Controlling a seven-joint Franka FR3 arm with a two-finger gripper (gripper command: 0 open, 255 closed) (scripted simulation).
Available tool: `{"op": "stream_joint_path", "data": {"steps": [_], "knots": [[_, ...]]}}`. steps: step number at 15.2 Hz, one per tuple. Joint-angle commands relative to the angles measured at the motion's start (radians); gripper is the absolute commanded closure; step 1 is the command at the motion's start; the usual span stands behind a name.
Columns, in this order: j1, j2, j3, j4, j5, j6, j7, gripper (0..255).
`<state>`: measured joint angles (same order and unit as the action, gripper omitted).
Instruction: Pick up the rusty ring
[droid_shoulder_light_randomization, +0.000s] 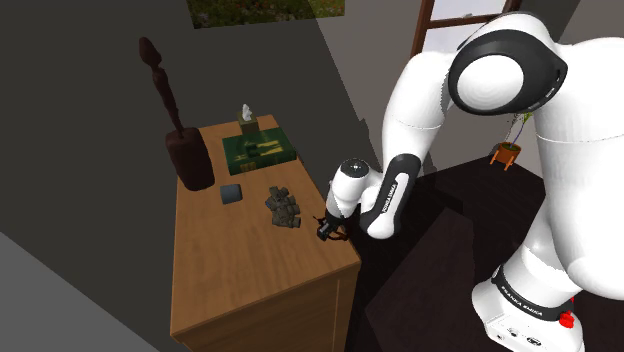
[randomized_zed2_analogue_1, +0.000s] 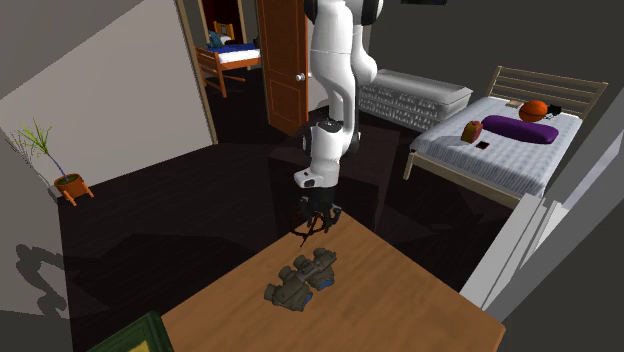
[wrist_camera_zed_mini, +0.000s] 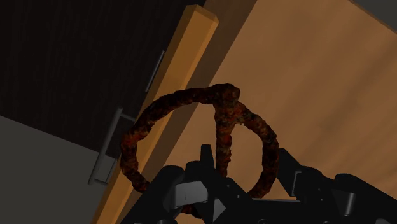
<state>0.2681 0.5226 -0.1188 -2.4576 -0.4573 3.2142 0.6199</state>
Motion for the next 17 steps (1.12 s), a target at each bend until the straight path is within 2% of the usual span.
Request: {"op": "stream_joint_path", "data": {"steps": [1, 4, 10, 17], "knots": [[0.0, 0.0, 0.0, 0.0, 0.0, 0.0, 0.0, 255], [-0.018, -0.035, 0.017, -0.013, -0.001, -0.023, -0.005, 255], [-0.084, -0.136, 0.085, -0.045, 0.011, -0.097, -0.032, 255], [-0.175, -0.248, 0.189, -0.075, 0.069, -0.187, -0.092, 255]]}}
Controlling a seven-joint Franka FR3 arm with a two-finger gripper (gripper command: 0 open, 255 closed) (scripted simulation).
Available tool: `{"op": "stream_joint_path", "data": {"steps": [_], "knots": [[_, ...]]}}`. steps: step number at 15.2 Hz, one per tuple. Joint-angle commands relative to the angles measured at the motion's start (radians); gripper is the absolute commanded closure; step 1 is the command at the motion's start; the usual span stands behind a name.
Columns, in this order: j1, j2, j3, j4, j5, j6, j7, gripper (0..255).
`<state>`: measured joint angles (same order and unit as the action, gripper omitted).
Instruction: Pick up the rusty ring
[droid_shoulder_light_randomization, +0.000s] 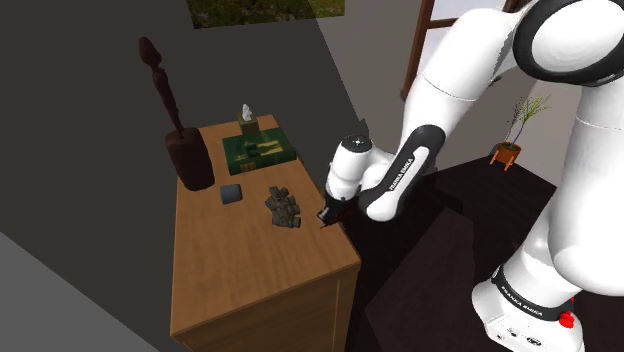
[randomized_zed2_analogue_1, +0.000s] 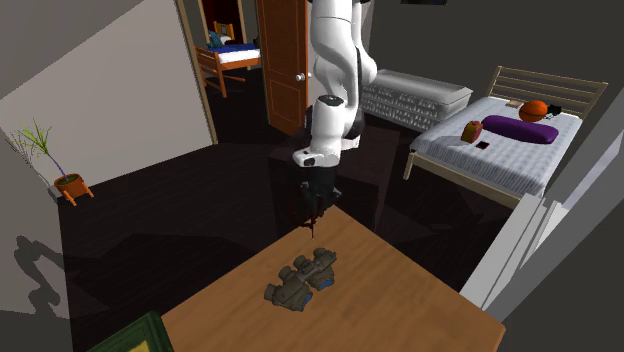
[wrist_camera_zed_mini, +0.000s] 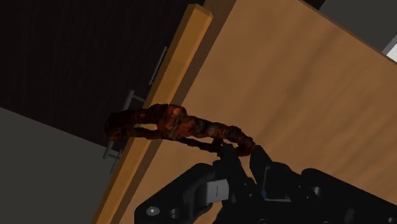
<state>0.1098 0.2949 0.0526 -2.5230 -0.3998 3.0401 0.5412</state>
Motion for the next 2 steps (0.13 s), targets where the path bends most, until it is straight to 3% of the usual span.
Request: {"op": "stream_joint_path", "data": {"steps": [1, 2], "knots": [[-0.018, -0.023, 0.02, -0.01, 0.014, -0.015, -0.016, 255], [-0.018, -0.023, 0.02, -0.01, 0.014, -0.015, -0.016, 255]]}}
